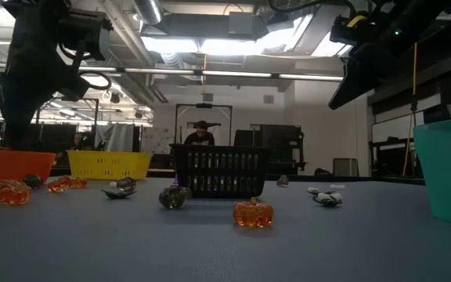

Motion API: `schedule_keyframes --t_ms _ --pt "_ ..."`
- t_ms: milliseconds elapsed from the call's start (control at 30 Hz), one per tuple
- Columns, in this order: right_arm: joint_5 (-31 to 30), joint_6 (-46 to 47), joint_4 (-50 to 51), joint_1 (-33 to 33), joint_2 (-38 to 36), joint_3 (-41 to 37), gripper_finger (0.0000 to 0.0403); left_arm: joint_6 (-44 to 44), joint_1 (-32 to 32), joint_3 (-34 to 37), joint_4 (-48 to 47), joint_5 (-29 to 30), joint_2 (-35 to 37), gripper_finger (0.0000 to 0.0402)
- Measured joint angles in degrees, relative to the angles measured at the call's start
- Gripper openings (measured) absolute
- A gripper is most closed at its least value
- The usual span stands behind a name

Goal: Sort Halloween decoration
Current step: Put the white bone toy into the green bin

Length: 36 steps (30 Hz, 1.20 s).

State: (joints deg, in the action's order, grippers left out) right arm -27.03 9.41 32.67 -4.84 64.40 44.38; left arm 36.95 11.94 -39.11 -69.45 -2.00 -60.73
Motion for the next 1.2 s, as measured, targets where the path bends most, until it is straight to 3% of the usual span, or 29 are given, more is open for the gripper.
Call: schedule_keyframes --t_ms 633,867,1200 --pt "2.14 -0.04 0.08 -0.02 0.02 0.0 0.0214 0.0 0.01 0.0 0.0 1.06 0.0 0.0136" --pt "-0.73 -0.78 1.47 0.14 0.35 0.0 0.0214 0.0 0.02 0.0 0.0 1.44 0.0 0.0136" --pt "4.16 -0.77 2.22 9.82 4.09 0.02 0.0214 0.01 0.01 0.0 0.08 1.48 -0.02 0.0136"
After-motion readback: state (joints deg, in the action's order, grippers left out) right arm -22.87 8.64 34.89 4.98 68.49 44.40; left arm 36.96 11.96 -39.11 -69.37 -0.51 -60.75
